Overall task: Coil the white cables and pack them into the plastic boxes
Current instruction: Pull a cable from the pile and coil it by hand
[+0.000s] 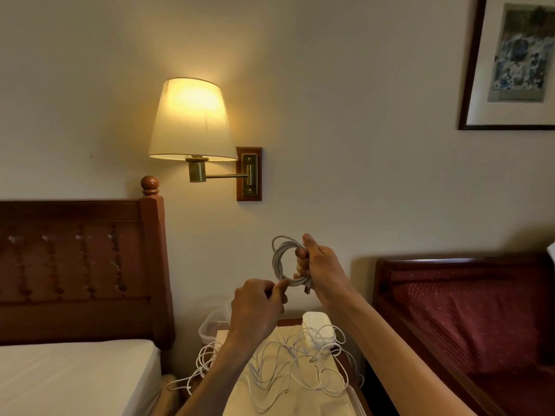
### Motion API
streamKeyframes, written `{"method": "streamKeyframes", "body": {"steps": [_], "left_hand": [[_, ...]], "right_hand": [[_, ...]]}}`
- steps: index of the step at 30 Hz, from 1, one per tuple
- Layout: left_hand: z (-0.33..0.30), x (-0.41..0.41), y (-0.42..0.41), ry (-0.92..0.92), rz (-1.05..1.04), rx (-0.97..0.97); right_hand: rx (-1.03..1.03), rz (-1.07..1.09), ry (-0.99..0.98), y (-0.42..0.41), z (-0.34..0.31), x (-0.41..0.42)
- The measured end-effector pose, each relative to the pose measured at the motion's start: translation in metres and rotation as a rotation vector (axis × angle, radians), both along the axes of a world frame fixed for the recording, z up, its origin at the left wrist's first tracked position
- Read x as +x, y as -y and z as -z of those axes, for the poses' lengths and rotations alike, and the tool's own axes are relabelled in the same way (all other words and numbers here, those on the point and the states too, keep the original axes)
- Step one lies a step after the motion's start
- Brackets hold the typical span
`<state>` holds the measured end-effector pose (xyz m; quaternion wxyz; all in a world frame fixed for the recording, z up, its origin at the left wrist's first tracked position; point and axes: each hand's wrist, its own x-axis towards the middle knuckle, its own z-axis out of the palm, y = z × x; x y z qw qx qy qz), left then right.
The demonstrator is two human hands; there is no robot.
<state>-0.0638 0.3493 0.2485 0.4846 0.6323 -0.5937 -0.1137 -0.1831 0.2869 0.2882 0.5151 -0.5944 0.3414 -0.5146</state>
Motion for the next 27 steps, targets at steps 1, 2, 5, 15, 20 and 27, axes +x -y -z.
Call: {"method": "streamKeyframes", "body": {"steps": [1, 2, 5, 15, 20, 27], "left_hand": [[0.004, -0.001, -0.003, 0.014, -0.016, -0.018], [0.010, -0.002, -0.006, 0.019, -0.031, -0.048], [0.028, -0.016, -0.020, -0.057, -0.033, -0.195], [-0.002, 0.040, -0.020, -0.582, 0.576, 0.365], [-0.032, 0.042, -0.008, -0.602, 0.389, 0.037], [-0.021, 0.031, -0.004, -0.469, 0.417, 0.103]], "right_hand": [[0.010, -0.010, 0.020, 0.000, -0.002, -0.001], [0.022, -0.023, 0.048, 0.001, -0.005, -0.003], [0.070, -0.051, 0.129, 0.002, -0.016, -0.003], [-0.040, -0.108, -0.031, -0.001, 0.003, -0.003], [-0.033, -0.217, -0.024, -0.006, 0.003, -0.005], [0.071, -0.236, -0.034, -0.012, 0.009, -0.008]]}}
